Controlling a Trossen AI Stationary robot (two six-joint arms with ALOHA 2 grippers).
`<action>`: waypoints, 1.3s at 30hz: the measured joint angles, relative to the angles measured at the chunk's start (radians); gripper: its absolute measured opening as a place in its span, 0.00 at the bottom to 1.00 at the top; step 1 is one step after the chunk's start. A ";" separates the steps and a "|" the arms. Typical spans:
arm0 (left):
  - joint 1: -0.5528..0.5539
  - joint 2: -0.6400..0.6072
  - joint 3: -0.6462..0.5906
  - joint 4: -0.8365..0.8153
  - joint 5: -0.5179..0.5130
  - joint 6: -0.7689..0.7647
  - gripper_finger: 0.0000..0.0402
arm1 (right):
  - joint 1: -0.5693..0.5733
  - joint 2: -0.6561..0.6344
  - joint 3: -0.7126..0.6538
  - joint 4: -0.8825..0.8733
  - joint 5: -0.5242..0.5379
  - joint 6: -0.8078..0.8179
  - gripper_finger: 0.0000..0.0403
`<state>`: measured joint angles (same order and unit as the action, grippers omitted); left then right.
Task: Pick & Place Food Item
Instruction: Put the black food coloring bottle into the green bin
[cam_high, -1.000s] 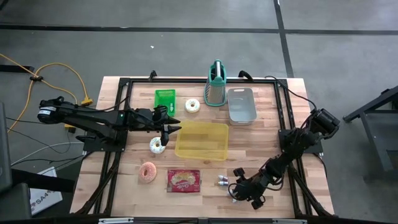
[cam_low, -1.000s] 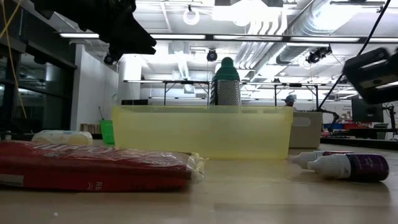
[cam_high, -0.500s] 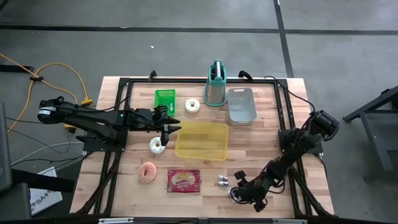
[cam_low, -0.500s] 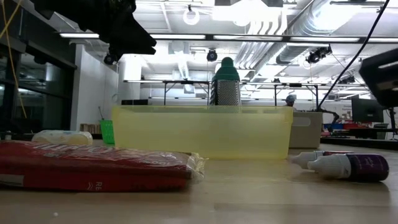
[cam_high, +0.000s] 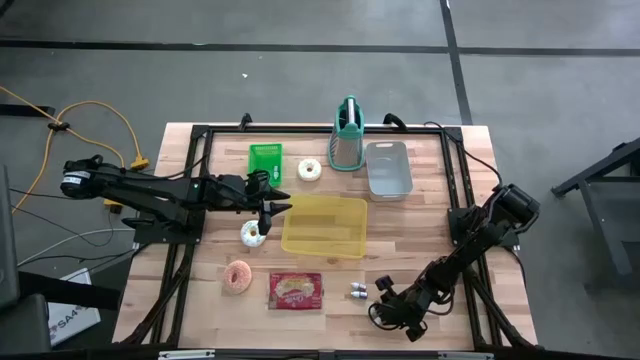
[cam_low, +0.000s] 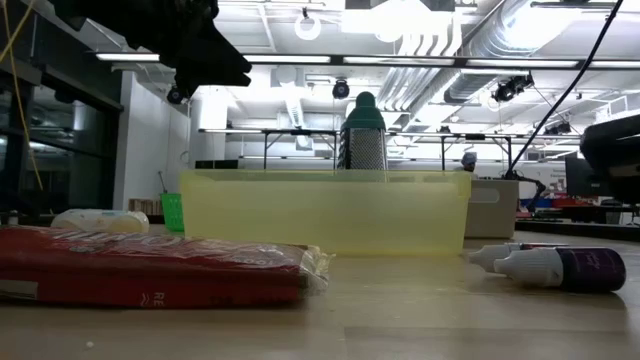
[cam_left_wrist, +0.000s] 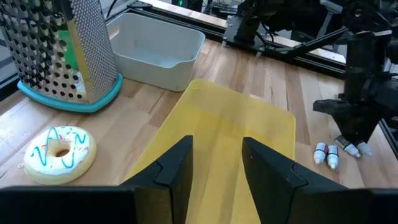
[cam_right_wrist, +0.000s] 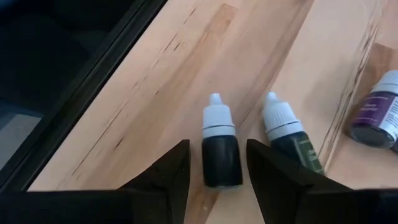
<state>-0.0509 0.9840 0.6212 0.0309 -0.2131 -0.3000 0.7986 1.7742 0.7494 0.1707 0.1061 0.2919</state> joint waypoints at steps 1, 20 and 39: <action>0.000 0.000 0.000 0.000 0.000 0.000 0.33 | 0.000 0.000 0.000 0.000 0.000 0.000 0.36; 0.000 0.000 0.000 0.000 0.000 0.000 0.33 | 0.000 0.001 0.000 0.001 0.005 0.004 0.34; 0.000 0.000 0.000 0.000 0.000 0.000 0.33 | 0.000 0.001 0.000 0.002 -0.004 0.036 0.17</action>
<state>-0.0509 0.9840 0.6212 0.0306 -0.2131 -0.3000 0.7986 1.7748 0.7494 0.1722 0.1017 0.3275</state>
